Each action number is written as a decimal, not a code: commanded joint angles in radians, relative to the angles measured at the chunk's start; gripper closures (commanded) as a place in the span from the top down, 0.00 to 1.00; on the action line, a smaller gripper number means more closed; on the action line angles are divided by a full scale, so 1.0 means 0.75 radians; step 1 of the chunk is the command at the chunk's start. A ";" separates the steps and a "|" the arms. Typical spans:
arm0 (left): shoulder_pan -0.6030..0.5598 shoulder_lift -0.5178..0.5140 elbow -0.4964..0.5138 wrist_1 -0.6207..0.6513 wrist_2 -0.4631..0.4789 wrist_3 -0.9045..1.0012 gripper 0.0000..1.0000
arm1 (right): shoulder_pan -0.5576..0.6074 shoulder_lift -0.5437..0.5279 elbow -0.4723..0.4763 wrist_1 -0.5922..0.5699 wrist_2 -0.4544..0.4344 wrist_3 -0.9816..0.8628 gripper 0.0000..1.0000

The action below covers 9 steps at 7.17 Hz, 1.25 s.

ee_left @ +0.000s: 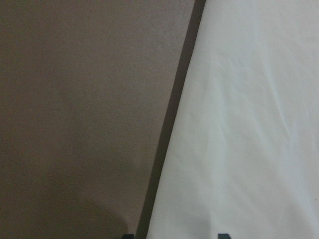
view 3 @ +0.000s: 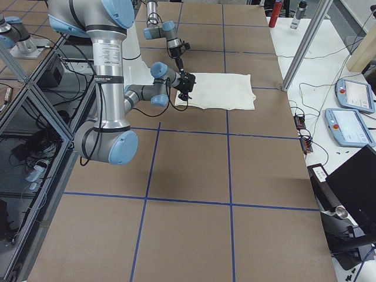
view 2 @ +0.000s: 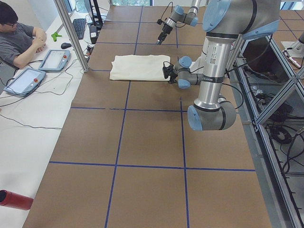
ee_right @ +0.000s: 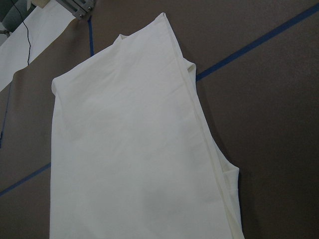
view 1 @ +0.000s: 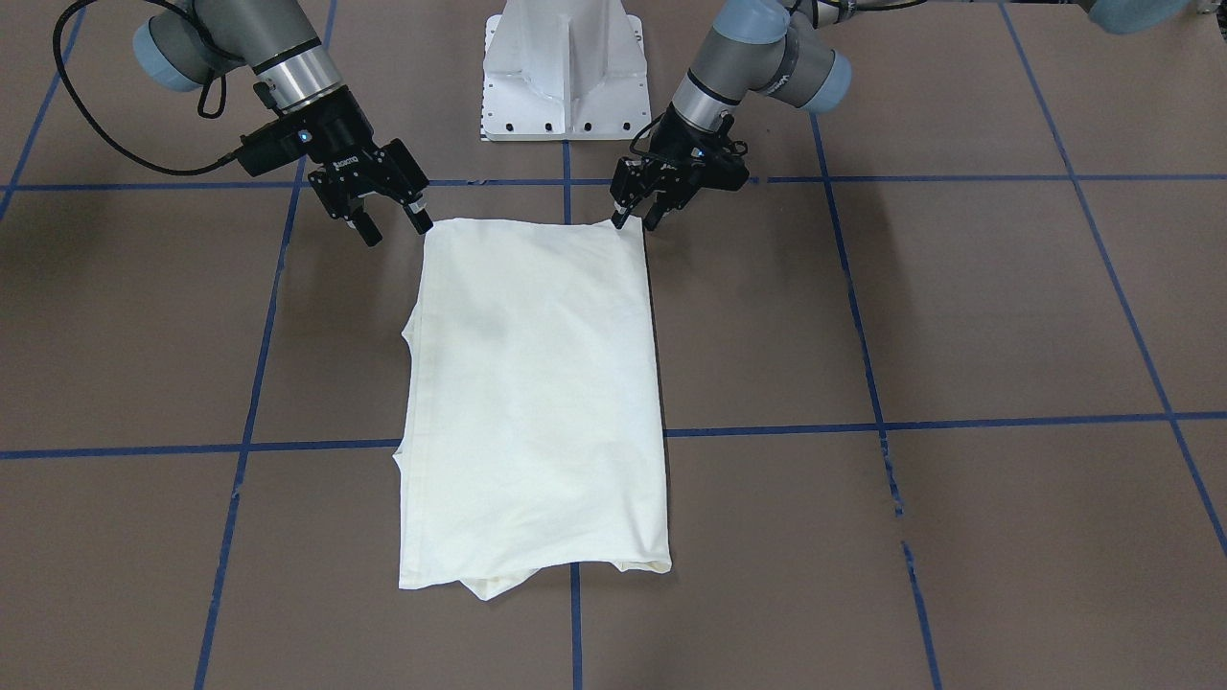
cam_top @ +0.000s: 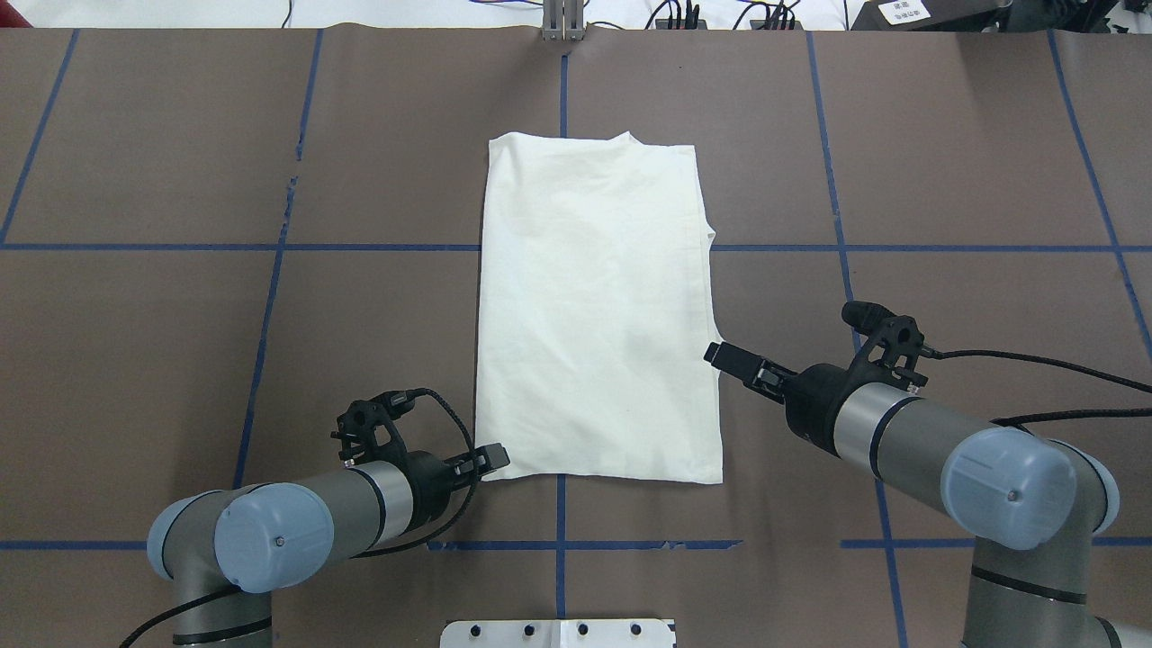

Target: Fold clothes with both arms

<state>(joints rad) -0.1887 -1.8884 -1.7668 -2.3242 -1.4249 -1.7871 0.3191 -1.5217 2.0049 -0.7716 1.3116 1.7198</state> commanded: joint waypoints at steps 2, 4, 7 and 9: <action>0.002 -0.012 -0.001 -0.002 0.002 -0.004 0.57 | 0.000 0.000 -0.002 0.000 -0.002 0.006 1.00; 0.004 -0.010 -0.001 -0.002 0.002 -0.004 0.56 | 0.000 0.000 -0.002 0.000 -0.002 0.010 1.00; 0.004 -0.010 0.002 0.000 0.006 -0.004 0.50 | -0.002 0.000 -0.002 0.000 -0.002 0.018 1.00; 0.006 0.000 0.000 0.000 0.008 0.006 0.00 | -0.002 0.002 -0.016 0.000 -0.002 0.018 1.00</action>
<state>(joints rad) -0.1851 -1.8928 -1.7659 -2.3246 -1.4203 -1.7884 0.3176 -1.5213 2.0006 -0.7716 1.3100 1.7332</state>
